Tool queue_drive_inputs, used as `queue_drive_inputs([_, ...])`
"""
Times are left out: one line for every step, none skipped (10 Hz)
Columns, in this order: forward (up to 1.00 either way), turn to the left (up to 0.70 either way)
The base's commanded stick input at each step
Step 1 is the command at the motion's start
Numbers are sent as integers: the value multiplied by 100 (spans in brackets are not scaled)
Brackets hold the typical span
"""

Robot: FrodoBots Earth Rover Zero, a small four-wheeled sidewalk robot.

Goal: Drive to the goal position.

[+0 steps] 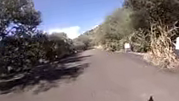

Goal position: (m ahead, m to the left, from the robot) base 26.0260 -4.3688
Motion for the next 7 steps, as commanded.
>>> queue_drive_inputs([50, 0])
queue_drive_inputs([50, 0])
queue_drive_inputs([50, 0])
queue_drive_inputs([50, 0])
queue_drive_inputs([50, 0])
queue_drive_inputs([50, 0])
queue_drive_inputs([50, 0])
